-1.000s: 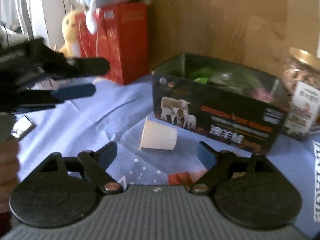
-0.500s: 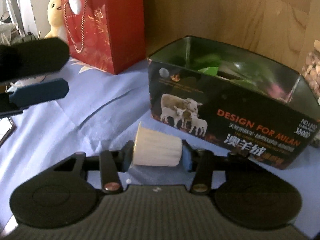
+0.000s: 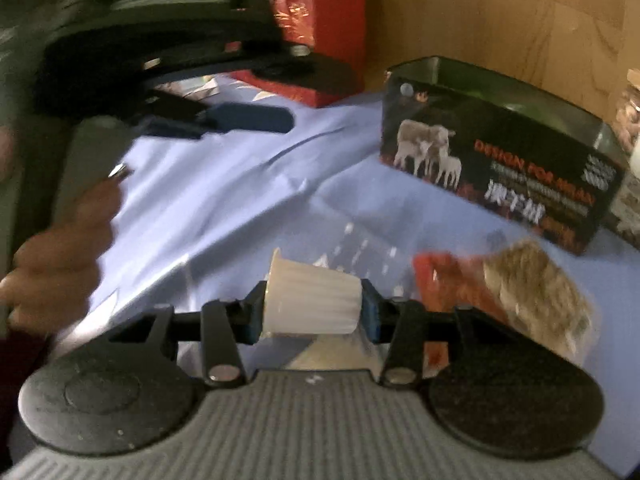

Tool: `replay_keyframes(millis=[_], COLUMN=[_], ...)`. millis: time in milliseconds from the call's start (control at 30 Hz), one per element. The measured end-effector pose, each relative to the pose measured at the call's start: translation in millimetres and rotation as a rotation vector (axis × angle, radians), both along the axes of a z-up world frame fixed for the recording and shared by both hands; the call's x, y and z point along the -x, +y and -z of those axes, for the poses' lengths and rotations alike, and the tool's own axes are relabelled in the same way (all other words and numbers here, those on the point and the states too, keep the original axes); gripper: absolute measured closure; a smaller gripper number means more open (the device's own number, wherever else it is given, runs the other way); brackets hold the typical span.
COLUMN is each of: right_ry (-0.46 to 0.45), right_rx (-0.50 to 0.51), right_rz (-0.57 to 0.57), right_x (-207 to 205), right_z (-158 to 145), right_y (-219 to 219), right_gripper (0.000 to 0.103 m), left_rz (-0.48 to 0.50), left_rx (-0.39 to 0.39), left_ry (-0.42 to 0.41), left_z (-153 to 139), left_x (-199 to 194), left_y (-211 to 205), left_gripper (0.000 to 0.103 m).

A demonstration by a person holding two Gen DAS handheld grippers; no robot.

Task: Organize snacks
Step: 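Carry the yogurt cup into the black box and open the right tool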

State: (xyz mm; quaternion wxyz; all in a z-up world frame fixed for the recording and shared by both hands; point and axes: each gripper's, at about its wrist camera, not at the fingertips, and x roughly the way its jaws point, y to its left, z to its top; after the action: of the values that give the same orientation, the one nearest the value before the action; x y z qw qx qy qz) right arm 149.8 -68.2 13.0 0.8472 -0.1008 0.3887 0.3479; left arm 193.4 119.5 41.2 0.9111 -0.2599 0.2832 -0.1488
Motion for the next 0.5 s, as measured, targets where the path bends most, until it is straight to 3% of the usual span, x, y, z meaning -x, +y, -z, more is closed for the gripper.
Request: replay_keyframes(millis=[167,300,500], right_ry=[-0.041,-0.049,-0.088], right_rx=[0.002,-0.022,-0.003], right_rz=[0.021,0.072,0.062], right_x=[23,26,36], right_z=[0,1,3], right_y=[-10,-17,-17], right_gripper=[0.052,0.042,0.038], left_rz=[0.047,0.084,0.129], left_rx=[-0.038,-0.082,-0.111], left_ry=[0.023,0.033,0.050], left_z=[4,6,9], left_x=[-2,-3,-5], left_y=[-11,-22,-31], left_gripper=[0.035,0.035,0.033])
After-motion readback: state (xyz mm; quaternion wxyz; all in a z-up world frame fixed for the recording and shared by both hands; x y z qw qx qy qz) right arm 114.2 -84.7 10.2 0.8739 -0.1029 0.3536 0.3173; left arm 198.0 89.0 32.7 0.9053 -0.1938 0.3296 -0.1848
